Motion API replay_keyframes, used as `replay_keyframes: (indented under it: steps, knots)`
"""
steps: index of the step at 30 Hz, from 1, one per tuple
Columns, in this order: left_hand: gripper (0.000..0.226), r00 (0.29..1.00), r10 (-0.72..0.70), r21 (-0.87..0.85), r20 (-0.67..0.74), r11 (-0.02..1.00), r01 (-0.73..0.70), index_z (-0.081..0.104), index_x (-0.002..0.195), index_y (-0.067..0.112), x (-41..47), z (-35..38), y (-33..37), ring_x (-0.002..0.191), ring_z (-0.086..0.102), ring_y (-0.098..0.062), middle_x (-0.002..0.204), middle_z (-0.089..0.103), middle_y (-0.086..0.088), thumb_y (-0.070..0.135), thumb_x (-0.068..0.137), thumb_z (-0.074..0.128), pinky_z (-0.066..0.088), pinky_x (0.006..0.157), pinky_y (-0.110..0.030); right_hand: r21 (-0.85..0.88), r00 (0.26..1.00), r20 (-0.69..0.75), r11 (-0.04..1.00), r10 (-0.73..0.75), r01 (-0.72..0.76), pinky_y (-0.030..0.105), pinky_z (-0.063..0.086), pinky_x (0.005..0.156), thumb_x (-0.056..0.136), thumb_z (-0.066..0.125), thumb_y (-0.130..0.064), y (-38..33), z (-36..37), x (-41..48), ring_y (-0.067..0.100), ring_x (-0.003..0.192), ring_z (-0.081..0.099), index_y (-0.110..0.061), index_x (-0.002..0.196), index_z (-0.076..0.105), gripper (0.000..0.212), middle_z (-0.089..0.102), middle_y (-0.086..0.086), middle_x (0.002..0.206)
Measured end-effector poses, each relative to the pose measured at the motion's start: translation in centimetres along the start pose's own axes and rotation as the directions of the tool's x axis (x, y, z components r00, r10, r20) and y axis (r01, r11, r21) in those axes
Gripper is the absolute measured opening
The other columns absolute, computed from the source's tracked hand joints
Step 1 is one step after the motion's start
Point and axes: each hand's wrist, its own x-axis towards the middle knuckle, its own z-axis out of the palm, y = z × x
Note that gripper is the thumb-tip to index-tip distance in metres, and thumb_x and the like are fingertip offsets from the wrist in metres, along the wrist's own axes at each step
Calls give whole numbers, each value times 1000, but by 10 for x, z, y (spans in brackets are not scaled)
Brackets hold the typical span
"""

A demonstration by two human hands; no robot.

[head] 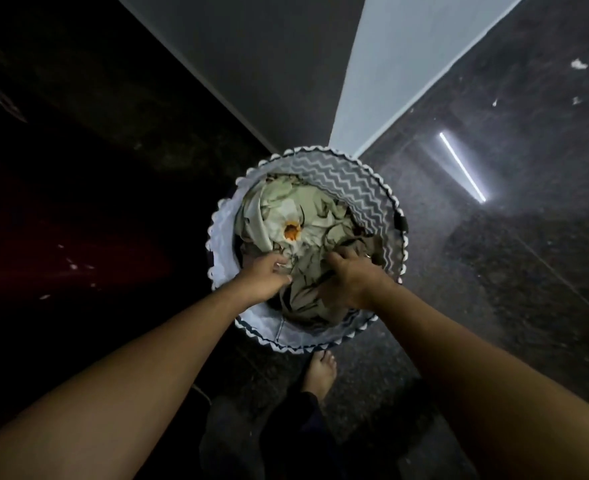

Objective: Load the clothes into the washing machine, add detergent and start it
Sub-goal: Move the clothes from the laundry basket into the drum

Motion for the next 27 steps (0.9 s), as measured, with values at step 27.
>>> replay_keyframes:
  steps: [27]
  knots:
    - [33, 986, 141, -666, -84, 728, -161, 68, 119, 16, -50, -19, 40, 104, 70, -26, 113, 74, -9, -1, 96, 51, 57, 90, -38, 979, 986, -92, -169, 140, 115, 36, 56, 94, 95, 62, -51, -38, -63, -50, 26, 112, 71, -9, 121, 72, 50, 76, 10, 115]
